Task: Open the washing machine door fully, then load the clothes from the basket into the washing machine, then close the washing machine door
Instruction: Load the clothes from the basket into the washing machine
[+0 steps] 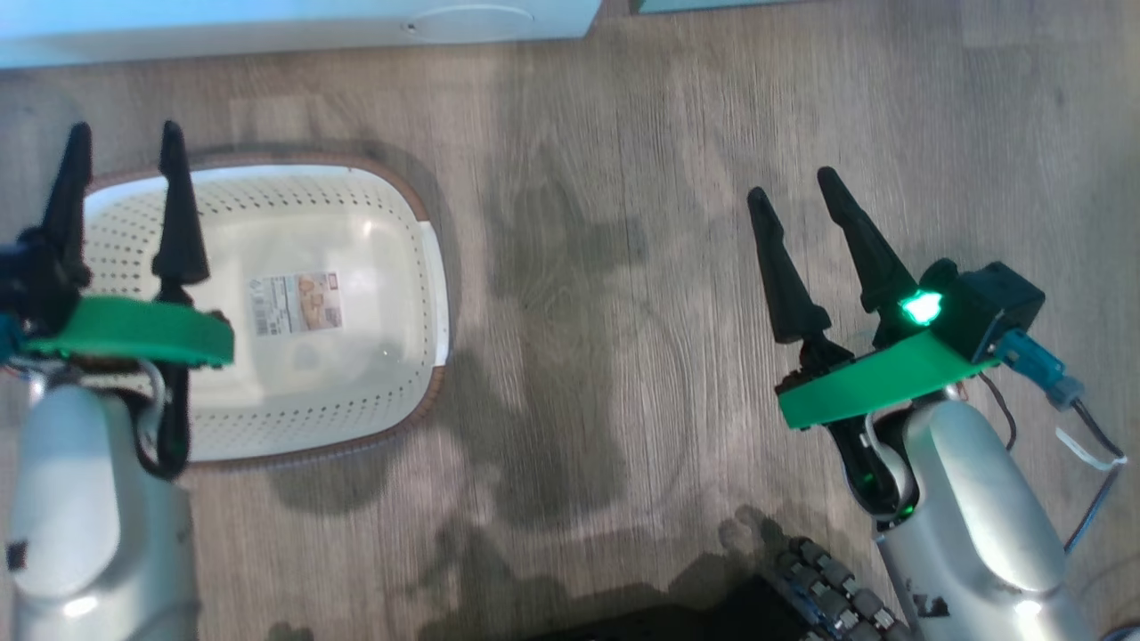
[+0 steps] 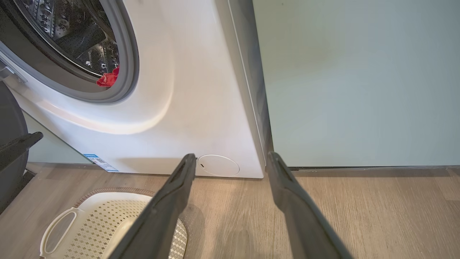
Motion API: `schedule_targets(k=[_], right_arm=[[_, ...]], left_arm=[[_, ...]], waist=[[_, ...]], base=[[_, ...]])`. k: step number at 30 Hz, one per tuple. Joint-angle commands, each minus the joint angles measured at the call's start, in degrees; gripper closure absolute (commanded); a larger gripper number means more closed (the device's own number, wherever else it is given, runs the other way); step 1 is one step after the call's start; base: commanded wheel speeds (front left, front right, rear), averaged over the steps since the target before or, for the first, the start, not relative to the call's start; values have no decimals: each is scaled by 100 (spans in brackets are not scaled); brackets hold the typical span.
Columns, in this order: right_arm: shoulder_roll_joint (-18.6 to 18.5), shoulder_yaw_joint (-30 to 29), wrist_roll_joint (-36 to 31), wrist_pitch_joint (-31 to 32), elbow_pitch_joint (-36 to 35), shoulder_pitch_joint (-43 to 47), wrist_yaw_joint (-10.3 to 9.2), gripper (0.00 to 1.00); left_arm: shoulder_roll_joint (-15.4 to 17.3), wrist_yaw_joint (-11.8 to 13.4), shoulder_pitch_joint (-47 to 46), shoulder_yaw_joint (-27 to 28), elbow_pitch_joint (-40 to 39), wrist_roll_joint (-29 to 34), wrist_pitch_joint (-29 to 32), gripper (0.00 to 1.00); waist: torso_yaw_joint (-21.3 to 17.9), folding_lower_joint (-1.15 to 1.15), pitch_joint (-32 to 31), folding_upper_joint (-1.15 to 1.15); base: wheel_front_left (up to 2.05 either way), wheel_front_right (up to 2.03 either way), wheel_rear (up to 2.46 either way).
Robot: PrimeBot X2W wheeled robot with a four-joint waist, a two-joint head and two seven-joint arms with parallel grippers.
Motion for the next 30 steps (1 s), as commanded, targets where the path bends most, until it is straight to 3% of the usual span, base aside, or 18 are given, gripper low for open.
schedule_targets(k=[1,10,15,17,20,30], right_arm=[[6,142,42,-37,-174,-28,0,0],[6,286,235,-37,-168,-123,0,0],[6,356,354,-37,-168,-184,0,0],[6,404,412,-37,-190,-235,0,0],[6,445,476,-37,-223,-285,0,0],[6,644,775,-37,-304,-410,0,0]], left_arm=[[245,-2,-232,88,-78,73,-24,0],[895,-5,-1341,-347,131,57,88,0],[1460,-6,-2278,-660,417,-116,1000,0],[1800,-6,-2909,-921,744,-376,1712,0],[2162,-6,-3554,-1168,1065,-546,2288,0],[2854,-6,-4808,-1968,1862,-1225,3365,0]], waist=[[-46,0,95,0],[-261,0,237,0],[-412,0,277,0],[-505,0,361,0],[-601,0,474,0],[-936,0,851,0]], base=[[0,0,0],[0,0,0],[0,0,0],[0,0,0],[0,0,0],[0,0,0]])
